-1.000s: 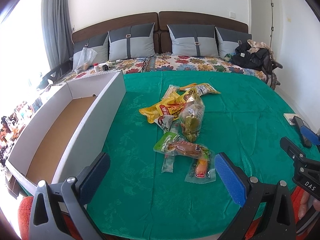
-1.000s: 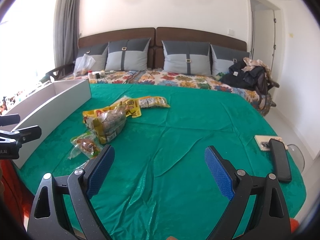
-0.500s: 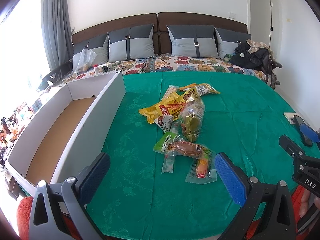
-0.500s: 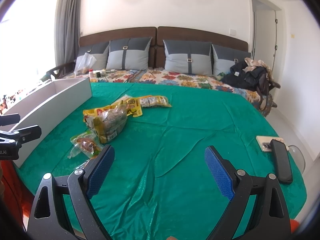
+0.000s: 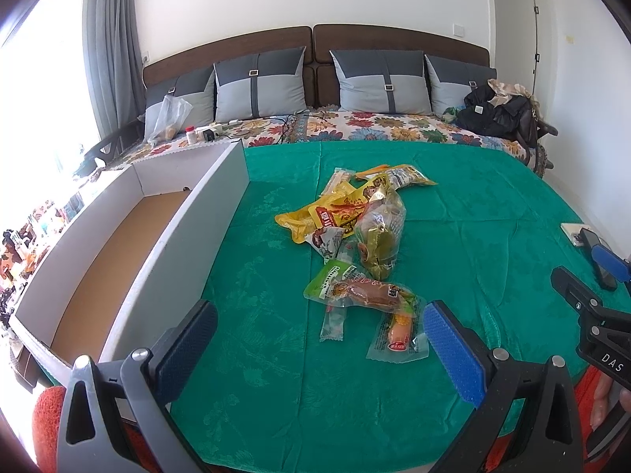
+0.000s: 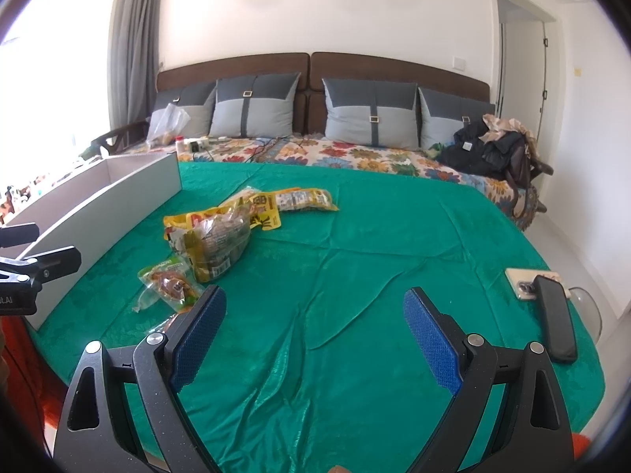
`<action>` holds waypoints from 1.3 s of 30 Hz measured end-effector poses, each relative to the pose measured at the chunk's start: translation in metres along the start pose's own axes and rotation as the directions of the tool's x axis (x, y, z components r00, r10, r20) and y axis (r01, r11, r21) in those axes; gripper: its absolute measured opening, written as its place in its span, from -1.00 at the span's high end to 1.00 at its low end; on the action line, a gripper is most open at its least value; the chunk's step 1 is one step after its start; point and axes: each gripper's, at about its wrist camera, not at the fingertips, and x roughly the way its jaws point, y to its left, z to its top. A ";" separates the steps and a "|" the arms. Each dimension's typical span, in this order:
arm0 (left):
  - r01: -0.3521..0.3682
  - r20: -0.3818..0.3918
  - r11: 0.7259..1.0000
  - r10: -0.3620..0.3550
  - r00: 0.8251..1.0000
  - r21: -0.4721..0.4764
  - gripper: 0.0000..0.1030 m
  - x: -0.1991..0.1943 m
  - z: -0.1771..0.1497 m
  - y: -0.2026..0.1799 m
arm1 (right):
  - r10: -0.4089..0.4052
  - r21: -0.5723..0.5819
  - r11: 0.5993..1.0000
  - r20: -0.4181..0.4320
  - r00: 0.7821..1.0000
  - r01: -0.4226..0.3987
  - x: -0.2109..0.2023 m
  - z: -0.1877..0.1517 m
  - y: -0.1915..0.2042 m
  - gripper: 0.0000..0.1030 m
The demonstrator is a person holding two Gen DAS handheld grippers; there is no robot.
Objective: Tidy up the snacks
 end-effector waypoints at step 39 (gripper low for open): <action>-0.001 0.002 1.000 0.001 1.000 -0.004 -1.00 -0.001 0.001 0.001 | 0.002 -0.009 1.000 0.011 1.000 -0.002 -0.003 0.002 0.002 -0.82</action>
